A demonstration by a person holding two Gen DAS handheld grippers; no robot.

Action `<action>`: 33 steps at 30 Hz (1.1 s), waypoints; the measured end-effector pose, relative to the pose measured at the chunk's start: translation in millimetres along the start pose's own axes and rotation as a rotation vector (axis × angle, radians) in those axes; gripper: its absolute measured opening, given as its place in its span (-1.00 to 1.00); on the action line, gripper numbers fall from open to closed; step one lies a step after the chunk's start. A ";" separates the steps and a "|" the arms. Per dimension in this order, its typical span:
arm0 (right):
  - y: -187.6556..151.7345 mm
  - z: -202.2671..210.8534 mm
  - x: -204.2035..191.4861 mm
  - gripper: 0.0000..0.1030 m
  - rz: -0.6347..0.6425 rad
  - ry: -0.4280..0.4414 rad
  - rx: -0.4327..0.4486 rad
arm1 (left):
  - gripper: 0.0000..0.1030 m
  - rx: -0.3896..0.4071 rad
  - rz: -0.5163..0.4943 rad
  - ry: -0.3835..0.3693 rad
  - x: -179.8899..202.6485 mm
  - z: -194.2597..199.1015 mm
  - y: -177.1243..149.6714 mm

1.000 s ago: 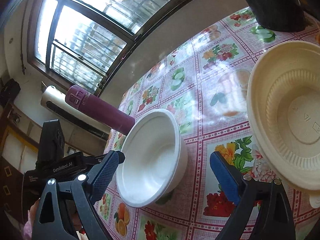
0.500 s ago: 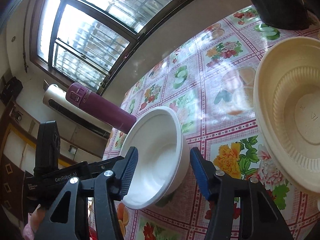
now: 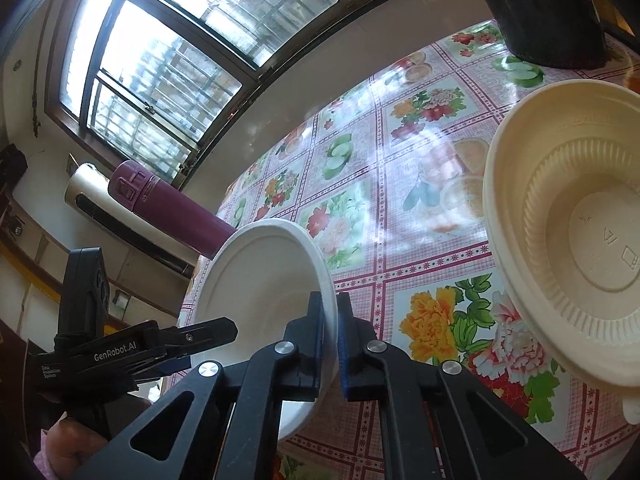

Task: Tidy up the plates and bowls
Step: 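Close the left gripper on the smaller white bowl's rim and lift, then carry the white bowl onto the stack and release it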

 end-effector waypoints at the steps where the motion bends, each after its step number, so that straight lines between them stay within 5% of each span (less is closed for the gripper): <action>1: -0.6 0.5 -0.2 -0.89 -0.002 0.004 -0.004 | 1.00 0.001 -0.002 -0.003 0.1 1.4 -1.2; 15: -19.8 7.2 -21.6 -0.89 0.020 0.020 -0.073 | 0.98 -0.013 -0.031 -0.043 -11.2 29.3 -27.0; 23: -40.9 44.7 -46.3 -0.89 0.029 0.070 -0.070 | 0.93 -0.008 -0.065 -0.080 -20.2 60.4 -47.8; 33: -73.2 109.4 -118.0 -0.89 0.107 0.151 -0.006 | 0.43 0.096 -0.128 -0.092 -46.8 143.6 -75.2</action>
Point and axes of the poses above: each gripper's, at about its wrist camera, not at the fingertips, and z roughly against the way its jaws point, x to its right, y to its top, the point moved 4 cm from there along -z, roughly the way its jaws point, and after that the axes turned 8 degrees about x, right-handed, at the moved point
